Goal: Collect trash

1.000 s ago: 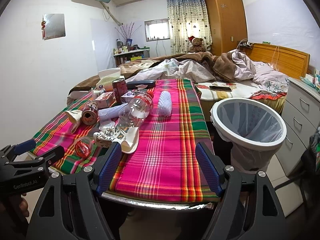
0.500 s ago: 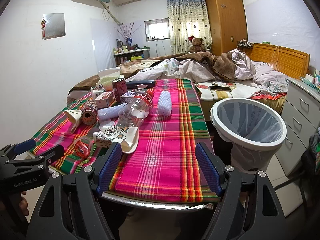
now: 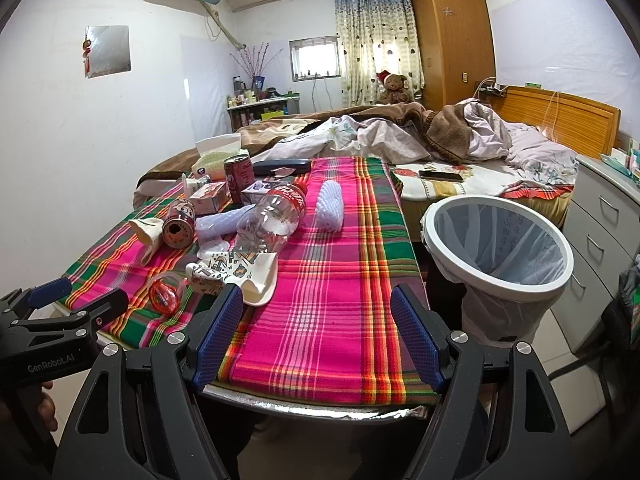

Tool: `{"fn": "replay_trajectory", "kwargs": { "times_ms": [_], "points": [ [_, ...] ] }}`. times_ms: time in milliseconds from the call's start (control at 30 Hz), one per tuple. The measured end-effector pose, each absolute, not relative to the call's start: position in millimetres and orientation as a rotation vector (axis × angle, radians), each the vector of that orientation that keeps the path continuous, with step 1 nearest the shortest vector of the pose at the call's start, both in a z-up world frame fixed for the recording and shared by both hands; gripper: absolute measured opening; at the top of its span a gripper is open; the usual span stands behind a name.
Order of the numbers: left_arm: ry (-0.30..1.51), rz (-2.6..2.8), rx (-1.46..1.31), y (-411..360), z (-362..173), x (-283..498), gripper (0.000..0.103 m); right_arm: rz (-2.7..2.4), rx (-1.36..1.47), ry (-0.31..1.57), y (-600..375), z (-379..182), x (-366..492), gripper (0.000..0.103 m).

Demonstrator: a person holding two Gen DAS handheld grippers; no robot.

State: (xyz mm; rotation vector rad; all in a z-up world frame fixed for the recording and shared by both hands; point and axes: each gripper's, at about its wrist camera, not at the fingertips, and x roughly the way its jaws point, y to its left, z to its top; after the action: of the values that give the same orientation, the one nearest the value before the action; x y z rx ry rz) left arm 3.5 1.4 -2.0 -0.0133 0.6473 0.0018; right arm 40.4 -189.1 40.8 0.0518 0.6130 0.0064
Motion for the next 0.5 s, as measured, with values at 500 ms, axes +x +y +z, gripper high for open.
{"fn": "replay_trajectory", "kwargs": {
  "times_ms": [500],
  "points": [
    [0.658, -0.004, -0.011, 1.8, -3.1, 8.0, 0.103, 0.005, 0.049, 0.612, -187.8, 41.5, 41.5, 0.078]
  ]
}}
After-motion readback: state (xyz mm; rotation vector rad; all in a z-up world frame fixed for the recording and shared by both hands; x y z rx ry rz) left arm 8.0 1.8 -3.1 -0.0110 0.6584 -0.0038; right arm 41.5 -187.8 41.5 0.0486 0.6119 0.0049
